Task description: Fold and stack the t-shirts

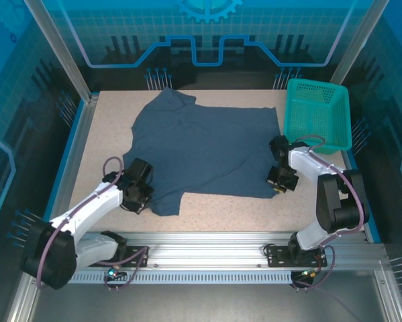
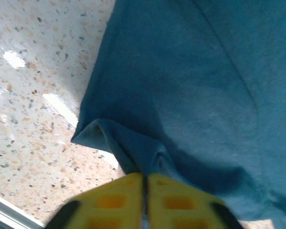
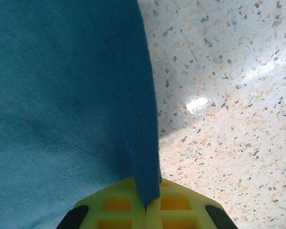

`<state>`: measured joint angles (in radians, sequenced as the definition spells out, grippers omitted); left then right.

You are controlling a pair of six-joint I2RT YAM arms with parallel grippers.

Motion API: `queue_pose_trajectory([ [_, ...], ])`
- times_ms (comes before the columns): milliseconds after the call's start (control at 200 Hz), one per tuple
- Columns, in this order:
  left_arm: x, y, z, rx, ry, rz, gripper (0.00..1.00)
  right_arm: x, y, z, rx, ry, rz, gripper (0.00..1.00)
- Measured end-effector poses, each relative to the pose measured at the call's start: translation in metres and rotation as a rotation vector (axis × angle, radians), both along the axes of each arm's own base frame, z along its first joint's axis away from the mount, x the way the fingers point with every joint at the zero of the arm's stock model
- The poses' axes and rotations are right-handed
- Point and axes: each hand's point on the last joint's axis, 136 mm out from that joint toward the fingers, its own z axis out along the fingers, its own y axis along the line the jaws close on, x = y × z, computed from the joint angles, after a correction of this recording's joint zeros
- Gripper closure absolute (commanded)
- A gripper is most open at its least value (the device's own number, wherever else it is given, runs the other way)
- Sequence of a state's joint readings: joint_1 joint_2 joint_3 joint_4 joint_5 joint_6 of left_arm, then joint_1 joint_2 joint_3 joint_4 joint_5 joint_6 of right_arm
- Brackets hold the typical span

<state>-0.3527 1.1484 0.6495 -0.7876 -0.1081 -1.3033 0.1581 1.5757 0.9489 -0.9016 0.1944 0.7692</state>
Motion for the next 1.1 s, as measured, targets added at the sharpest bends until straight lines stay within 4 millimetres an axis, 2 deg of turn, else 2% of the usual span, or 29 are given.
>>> queue_pose_trajectory([
  [90, 0.005, 0.003, 0.015, 0.032, 0.002, 0.002, 0.56, 0.000, -0.003, 0.003, -0.013, 0.005, 0.001, 0.70],
  [190, 0.031, 0.004, 0.057, 0.065, -0.099, -0.012, 0.54, 0.002, -0.004, 0.016, -0.021, -0.024, -0.001, 0.60],
  [240, 0.053, 0.002, 0.084, 0.063, -0.182, -0.026, 0.56, 0.007, -0.004, 0.029, -0.027, -0.067, 0.005, 0.59],
  [305, 0.083, 0.003, 0.108, 0.058, -0.247, -0.029, 0.59, 0.018, 0.002, 0.049, -0.025, -0.149, 0.041, 0.60],
  [355, 0.110, 0.006, 0.118, 0.059, -0.274, -0.029, 0.63, 0.028, 0.010, 0.063, -0.015, -0.213, 0.081, 0.62],
  [400, 0.143, 0.011, 0.122, 0.057, -0.295, -0.015, 0.69, 0.039, 0.020, 0.072, 0.005, -0.259, 0.121, 0.63],
  [530, 0.240, 0.028, 0.101, 0.050, -0.316, -0.004, 0.78, 0.069, 0.055, 0.081, 0.132, -0.358, 0.234, 0.64],
  [645, 0.328, 0.047, 0.070, 0.036, -0.356, 0.006, 0.84, 0.091, 0.081, 0.081, 0.240, -0.391, 0.307, 0.64],
  [715, 0.373, 0.057, 0.054, 0.024, -0.392, 0.003, 0.86, 0.108, 0.094, 0.084, 0.287, -0.417, 0.341, 0.64],
  [800, 0.413, 0.068, 0.034, 0.014, -0.423, 0.002, 0.87, 0.124, 0.106, 0.087, 0.328, -0.439, 0.364, 0.65],
  [860, 0.429, 0.073, 0.017, 0.002, -0.422, 0.007, 0.87, 0.133, 0.111, 0.089, 0.348, -0.448, 0.375, 0.65],
  [905, 0.432, 0.077, 0.004, -0.003, -0.404, 0.013, 0.88, 0.137, 0.114, 0.089, 0.357, -0.450, 0.377, 0.65],
  [1010, 0.415, 0.087, -0.029, -0.004, -0.305, 0.031, 0.89, 0.144, 0.118, 0.085, 0.368, -0.439, 0.378, 0.65],
  [1055, 0.412, 0.090, -0.028, -0.004, -0.311, 0.037, 0.88, 0.145, 0.120, 0.083, 0.374, -0.431, 0.378, 0.65],
  [1100, 0.401, 0.095, -0.029, 0.005, -0.286, 0.046, 0.88, 0.147, 0.121, 0.079, 0.376, -0.420, 0.377, 0.65],
])
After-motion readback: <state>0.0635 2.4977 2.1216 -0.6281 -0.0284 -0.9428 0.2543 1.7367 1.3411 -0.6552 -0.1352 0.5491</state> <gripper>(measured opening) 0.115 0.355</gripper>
